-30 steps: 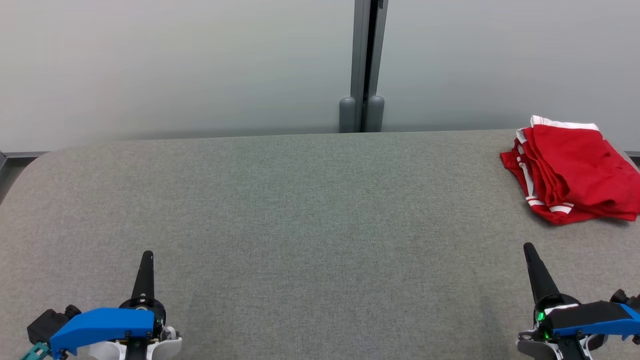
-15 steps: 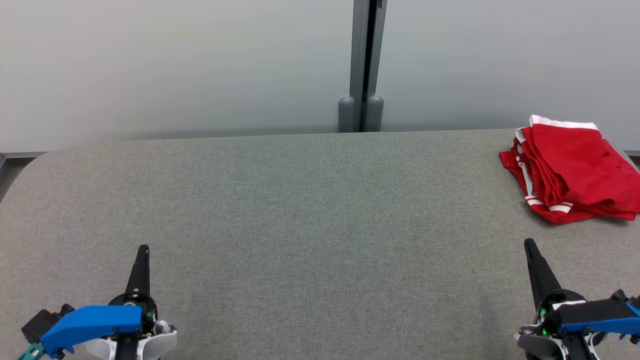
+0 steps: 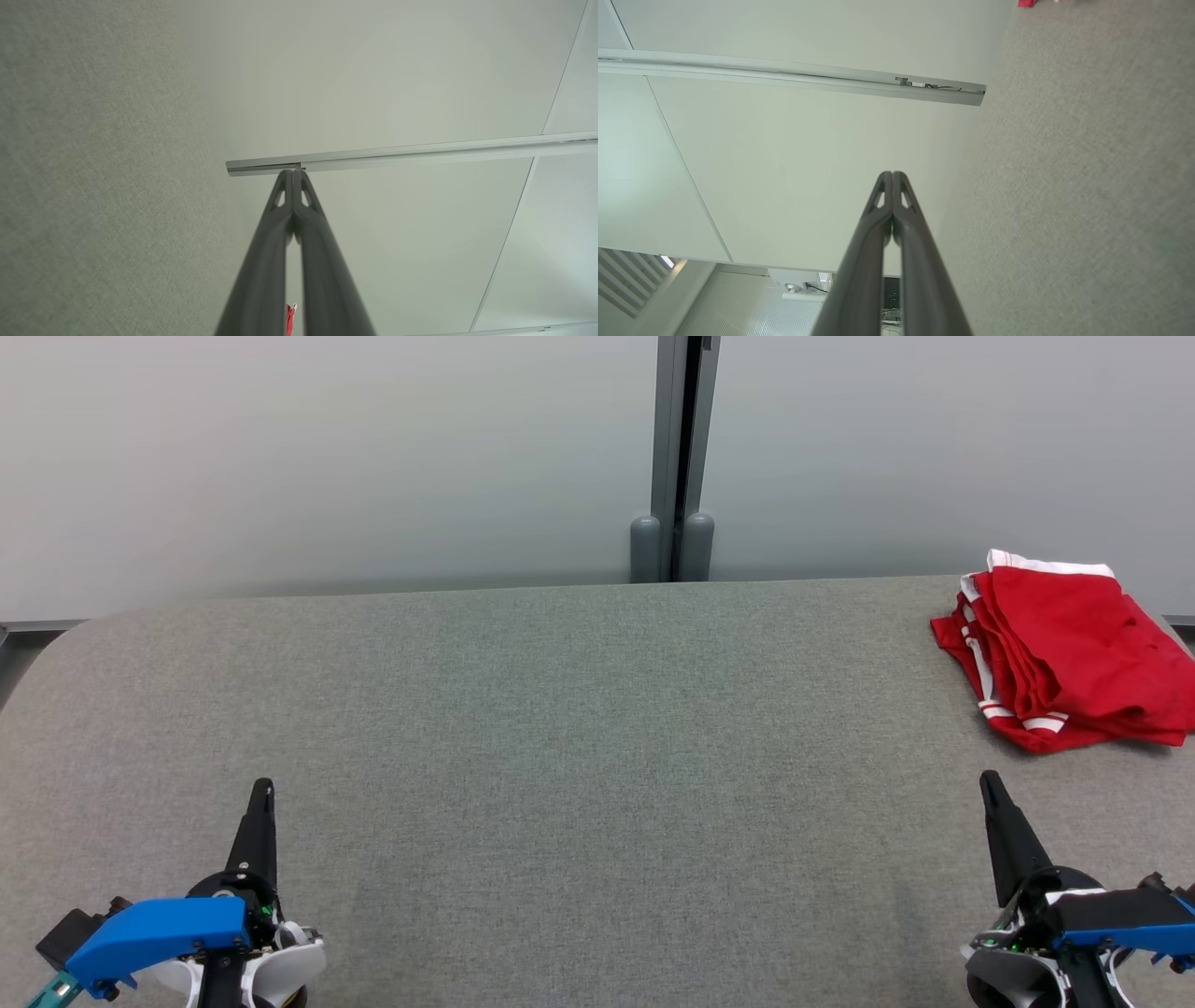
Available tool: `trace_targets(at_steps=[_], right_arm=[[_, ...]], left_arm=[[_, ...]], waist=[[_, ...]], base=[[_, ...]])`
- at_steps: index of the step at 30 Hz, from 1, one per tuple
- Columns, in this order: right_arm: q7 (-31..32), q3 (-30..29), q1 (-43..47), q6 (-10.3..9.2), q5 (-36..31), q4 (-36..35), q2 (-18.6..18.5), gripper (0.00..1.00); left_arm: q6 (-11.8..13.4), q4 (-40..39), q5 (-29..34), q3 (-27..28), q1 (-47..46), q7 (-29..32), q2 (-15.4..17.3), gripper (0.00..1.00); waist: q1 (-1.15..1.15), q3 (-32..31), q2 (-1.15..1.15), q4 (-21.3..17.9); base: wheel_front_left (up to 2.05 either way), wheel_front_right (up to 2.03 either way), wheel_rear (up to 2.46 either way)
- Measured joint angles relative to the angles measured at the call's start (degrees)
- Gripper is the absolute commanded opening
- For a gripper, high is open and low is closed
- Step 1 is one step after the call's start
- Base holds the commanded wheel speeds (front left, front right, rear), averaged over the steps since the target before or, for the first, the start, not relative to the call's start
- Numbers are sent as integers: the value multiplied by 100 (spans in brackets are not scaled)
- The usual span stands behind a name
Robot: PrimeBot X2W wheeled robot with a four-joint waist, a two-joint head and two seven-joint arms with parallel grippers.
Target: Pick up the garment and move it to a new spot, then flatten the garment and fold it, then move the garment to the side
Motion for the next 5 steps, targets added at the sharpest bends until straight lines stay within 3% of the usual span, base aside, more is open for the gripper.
trace_targets(at_steps=[5], right_arm=[[44,-3,-25,0,210,0,-2,0]], left_arm=[[-1,-41,-188,41,-3,51,-5,0]], waist=[[0,2,0,-5]], base=[[0,0,0]])
